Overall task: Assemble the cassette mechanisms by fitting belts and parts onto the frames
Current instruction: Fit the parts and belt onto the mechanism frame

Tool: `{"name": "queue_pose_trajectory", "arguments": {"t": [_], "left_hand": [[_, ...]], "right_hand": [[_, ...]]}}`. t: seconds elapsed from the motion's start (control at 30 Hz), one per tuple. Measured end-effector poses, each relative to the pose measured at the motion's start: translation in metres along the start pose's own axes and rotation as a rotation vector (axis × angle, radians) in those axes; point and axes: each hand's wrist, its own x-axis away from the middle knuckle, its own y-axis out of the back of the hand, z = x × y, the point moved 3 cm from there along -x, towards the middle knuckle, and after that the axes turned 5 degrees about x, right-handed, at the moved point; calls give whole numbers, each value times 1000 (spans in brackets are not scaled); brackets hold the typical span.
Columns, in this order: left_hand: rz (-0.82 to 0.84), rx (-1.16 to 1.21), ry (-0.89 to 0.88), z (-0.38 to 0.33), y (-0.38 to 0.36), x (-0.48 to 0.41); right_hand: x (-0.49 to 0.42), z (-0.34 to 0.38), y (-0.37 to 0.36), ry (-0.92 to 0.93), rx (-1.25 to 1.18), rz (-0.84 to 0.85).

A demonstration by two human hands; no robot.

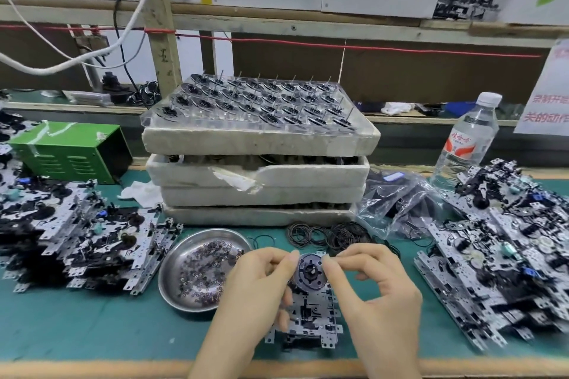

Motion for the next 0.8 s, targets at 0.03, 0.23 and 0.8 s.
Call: {"name": "queue_pose_trajectory", "arguments": {"t": [0.03,0.23,0.8], "left_hand": [[7,9,1,0,0,1],[35,39,11,0,-1,4],[11,-423,-754,-2,-1,-1]], "right_hand": [[0,1,0,11,22,-4],[-4,-1,9,30,138,-36],[-33,-32,-10,-706,-672,943]]}}
